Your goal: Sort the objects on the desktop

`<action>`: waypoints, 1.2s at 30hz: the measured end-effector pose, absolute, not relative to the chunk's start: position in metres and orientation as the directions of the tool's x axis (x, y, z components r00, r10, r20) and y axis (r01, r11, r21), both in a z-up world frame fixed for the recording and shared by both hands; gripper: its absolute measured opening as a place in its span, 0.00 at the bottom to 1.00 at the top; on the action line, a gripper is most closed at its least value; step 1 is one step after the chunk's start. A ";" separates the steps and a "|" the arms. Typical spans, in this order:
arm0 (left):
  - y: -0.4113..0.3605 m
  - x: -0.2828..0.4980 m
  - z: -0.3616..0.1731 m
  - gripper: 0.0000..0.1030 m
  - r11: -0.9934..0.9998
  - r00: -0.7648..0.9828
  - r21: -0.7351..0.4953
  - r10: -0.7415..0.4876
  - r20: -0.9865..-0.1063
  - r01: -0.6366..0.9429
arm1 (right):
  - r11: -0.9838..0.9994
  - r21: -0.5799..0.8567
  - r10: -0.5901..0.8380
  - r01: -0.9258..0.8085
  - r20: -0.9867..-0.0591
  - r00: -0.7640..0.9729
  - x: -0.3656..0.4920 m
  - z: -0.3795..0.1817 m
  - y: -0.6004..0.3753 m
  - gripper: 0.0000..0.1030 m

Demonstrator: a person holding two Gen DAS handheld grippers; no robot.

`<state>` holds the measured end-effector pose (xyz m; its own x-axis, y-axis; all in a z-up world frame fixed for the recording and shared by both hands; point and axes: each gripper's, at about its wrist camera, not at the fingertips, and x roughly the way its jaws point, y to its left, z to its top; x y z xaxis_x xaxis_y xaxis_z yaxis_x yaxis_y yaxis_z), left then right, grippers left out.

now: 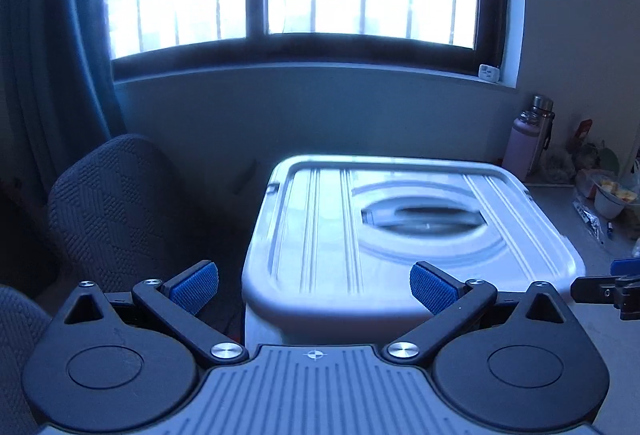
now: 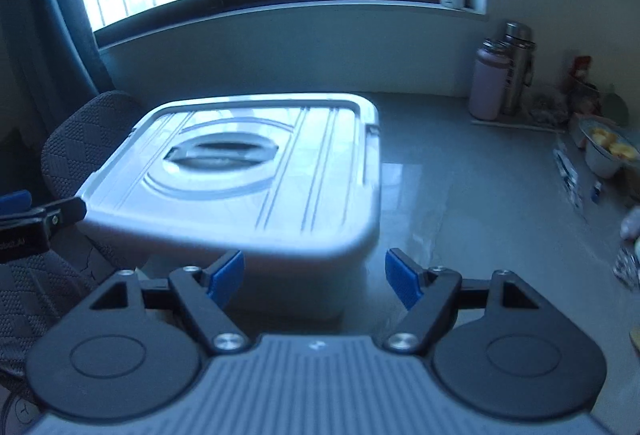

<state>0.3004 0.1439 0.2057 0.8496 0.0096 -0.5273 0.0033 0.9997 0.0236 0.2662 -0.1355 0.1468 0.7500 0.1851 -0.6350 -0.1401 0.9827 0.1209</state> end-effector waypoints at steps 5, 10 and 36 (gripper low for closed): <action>0.160 0.246 0.174 1.00 1.000 0.855 -0.013 0.008 -0.519 -0.018 | 0.987 0.133 0.155 -0.093 -0.599 0.785 0.211 0.124 -0.128 0.80; 0.157 0.204 0.143 1.00 0.998 0.893 0.050 0.046 -0.447 -0.027 | 0.990 0.095 0.140 -0.105 -0.561 0.816 0.181 0.099 -0.112 0.87; 0.146 0.172 0.081 1.00 0.997 0.878 0.071 0.039 -0.478 -0.006 | 0.994 0.070 0.110 -0.086 -0.541 0.834 0.148 0.045 -0.099 0.88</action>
